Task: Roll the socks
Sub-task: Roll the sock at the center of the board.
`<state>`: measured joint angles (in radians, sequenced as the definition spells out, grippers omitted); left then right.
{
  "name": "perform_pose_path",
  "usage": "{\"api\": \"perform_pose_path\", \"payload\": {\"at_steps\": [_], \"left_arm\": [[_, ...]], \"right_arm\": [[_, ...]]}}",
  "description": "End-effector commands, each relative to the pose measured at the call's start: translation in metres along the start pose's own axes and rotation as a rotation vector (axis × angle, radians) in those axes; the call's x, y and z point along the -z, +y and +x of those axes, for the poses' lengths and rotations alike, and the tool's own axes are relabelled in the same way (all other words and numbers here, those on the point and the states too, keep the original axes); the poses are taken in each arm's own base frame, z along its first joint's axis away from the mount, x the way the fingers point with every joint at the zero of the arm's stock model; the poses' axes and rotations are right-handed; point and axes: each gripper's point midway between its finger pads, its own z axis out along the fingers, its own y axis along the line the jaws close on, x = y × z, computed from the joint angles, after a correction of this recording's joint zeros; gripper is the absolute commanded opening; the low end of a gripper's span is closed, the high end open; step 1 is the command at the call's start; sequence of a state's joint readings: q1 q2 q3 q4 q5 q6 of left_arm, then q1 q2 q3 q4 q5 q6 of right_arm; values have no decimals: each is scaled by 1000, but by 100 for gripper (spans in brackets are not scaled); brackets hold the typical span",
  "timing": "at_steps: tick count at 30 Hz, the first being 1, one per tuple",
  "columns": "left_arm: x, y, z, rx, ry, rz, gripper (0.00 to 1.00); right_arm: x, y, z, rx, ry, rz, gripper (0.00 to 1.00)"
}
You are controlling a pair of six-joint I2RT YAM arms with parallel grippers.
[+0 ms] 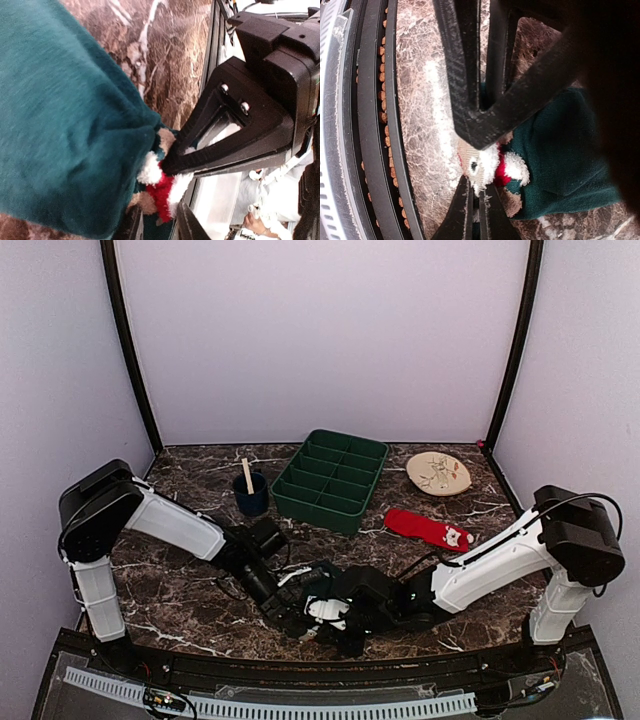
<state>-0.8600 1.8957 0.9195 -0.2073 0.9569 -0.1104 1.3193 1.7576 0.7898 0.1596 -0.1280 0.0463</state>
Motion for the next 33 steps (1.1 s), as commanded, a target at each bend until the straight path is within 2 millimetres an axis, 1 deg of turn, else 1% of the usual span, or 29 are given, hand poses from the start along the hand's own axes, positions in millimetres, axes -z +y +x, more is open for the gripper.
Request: {"api": "perform_pose_path", "payload": {"at_steps": [1,4,8,11,15,22,27,33], "left_arm": [[11,10,-15,2,-113,-91,27],[18,11,-19,6,-171,-116,29],[29,12,-27,16,-256,-141,31],[34,10,-33,8,-302,-153,31],[44,15,-40,8,-378,-209,31],[58,20,-40,-10,-519,-267,31],[68,17,-38,-128,-607,-377,31],[58,-7,-34,-352,-631,-450,31]], "right_arm": [[-5,0,22,-43,78,-15,0],[-4,0,19,-57,75,-15,0],[-3,-2,23,-96,87,-23,0],[-2,-5,24,-152,85,-40,0],[0,-3,21,-243,84,-96,0],[7,1,14,-357,89,-171,0],[11,3,9,-468,103,-250,0],[18,1,3,-579,119,-330,0]]}}
